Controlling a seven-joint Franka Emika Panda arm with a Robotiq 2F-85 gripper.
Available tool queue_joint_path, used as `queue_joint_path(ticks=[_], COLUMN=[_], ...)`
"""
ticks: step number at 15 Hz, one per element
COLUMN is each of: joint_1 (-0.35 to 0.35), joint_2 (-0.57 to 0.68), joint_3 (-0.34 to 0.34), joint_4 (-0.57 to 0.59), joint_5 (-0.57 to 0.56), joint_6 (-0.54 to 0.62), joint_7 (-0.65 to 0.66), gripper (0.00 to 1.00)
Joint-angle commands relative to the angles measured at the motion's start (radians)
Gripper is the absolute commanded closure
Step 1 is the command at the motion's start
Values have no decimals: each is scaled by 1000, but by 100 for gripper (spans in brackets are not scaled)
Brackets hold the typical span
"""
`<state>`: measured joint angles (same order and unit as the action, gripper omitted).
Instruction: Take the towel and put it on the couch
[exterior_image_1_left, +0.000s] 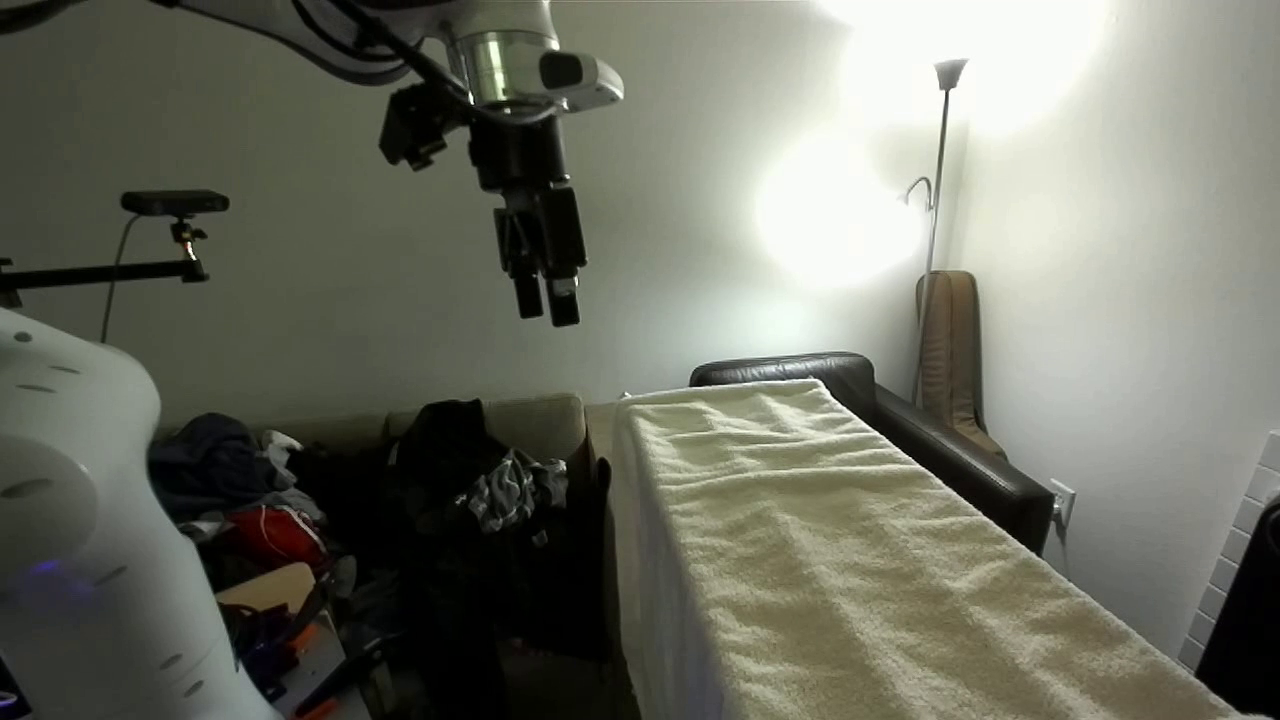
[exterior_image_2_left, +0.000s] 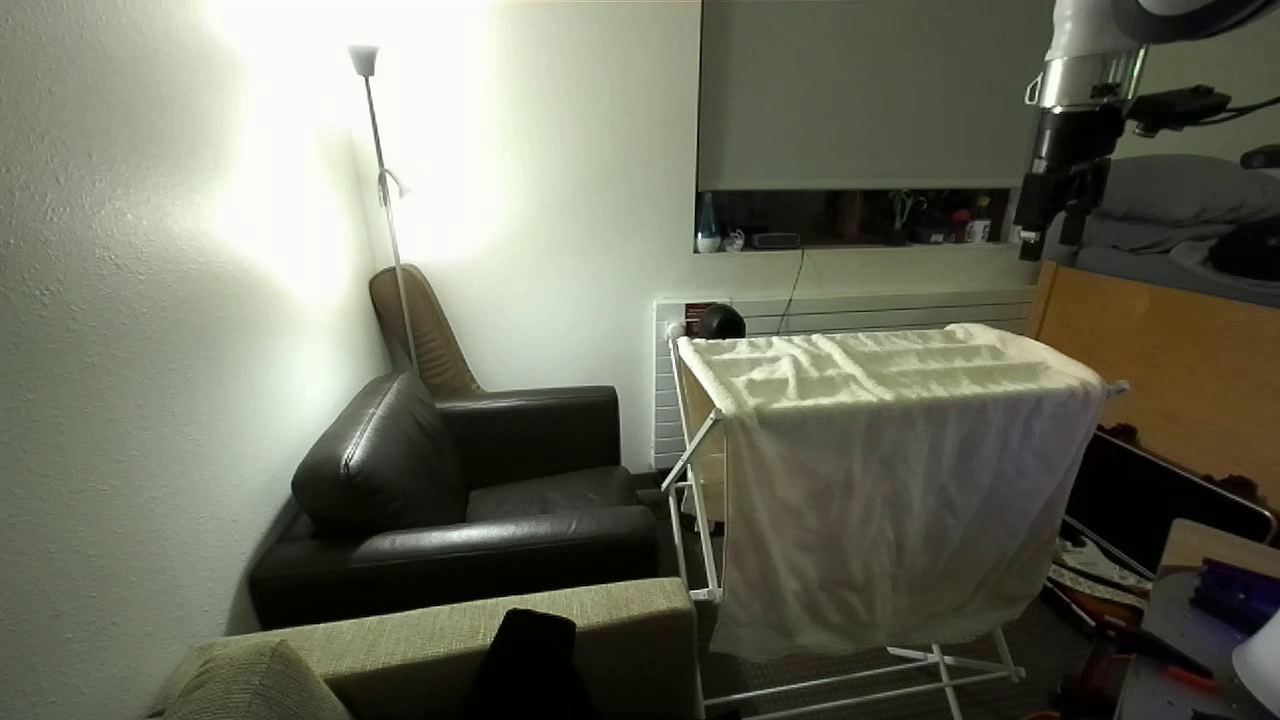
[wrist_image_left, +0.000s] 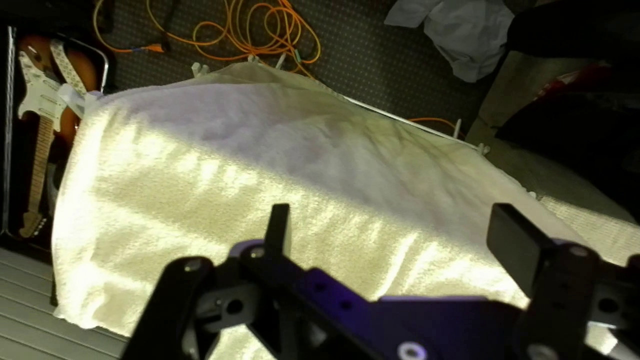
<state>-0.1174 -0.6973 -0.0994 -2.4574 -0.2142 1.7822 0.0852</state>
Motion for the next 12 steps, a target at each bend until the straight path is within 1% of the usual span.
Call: queue_joint_path(ticks=[1,6,7,8,12], joint_1=[-45,-82,-85,-84,-89], joint_2=[6,60,75,38,67], joint_3=[-33,-75,-72,-69,-70], joint_4=[-14,13,20,4,14], joint_5=[-37,-5,0,-5,-5], joint_6=[47,124,128,107,117], joint_7=[-22,9,14,-7,-5], gripper=[0,0,0,0,0])
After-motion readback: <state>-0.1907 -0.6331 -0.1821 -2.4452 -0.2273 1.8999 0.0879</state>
